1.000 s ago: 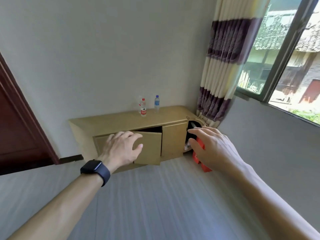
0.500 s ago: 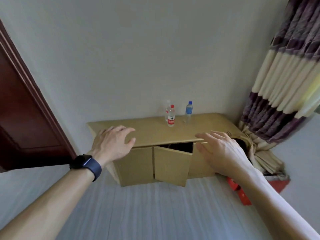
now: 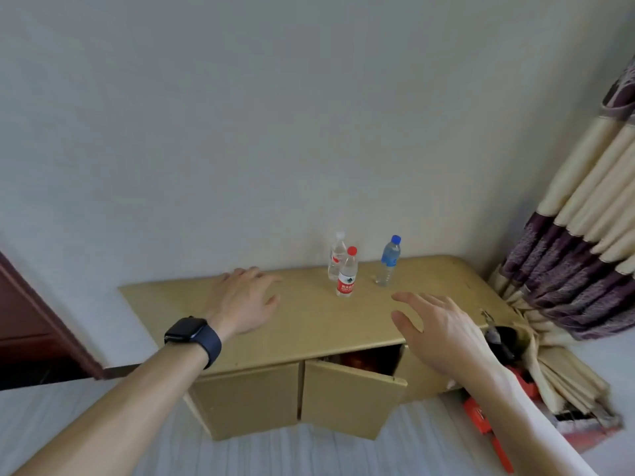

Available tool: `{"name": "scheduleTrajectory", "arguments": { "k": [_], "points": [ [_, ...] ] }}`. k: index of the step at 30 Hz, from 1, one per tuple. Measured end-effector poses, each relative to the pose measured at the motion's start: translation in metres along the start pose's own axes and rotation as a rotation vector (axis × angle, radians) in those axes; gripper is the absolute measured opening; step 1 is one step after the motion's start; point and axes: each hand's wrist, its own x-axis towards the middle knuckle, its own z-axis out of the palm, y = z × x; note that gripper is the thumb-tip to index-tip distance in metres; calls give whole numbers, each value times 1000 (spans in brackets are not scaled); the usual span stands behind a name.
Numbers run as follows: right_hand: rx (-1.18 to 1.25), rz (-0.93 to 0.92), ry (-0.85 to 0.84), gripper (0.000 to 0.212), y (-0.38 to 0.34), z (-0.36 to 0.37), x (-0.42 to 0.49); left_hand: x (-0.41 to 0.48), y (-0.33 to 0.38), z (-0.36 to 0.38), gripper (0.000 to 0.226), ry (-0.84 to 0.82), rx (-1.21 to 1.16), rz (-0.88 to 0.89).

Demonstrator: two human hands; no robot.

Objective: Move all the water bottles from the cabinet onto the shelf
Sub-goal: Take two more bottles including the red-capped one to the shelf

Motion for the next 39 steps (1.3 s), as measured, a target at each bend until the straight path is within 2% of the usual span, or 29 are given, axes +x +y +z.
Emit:
{"name": "scheduleTrajectory", "arguments": {
  "k": [9,18,23,27,30,34,39],
  "points": [
    [7,164,-88,56,3,45,152,174,-17,27,48,-87,12,133],
    [40,244,-244,55,44,133,336,350,0,101,55,-232,70,173],
    [50,262,-356,68,61,201,412,421,18,157,67,-362,85,158],
    [60,314,-425,60,65,244,431,463,27,184,74,-371,100,172],
    [107,334,-373,44,66,263,428,494,34,203,62,-416,94,244],
    [122,376,-332,43,74,267,429,516,40,221,33,-403,180,423],
    [136,433,-305,34,75,264,425,513,40,227,37,-377,386,496]
  ]
}}
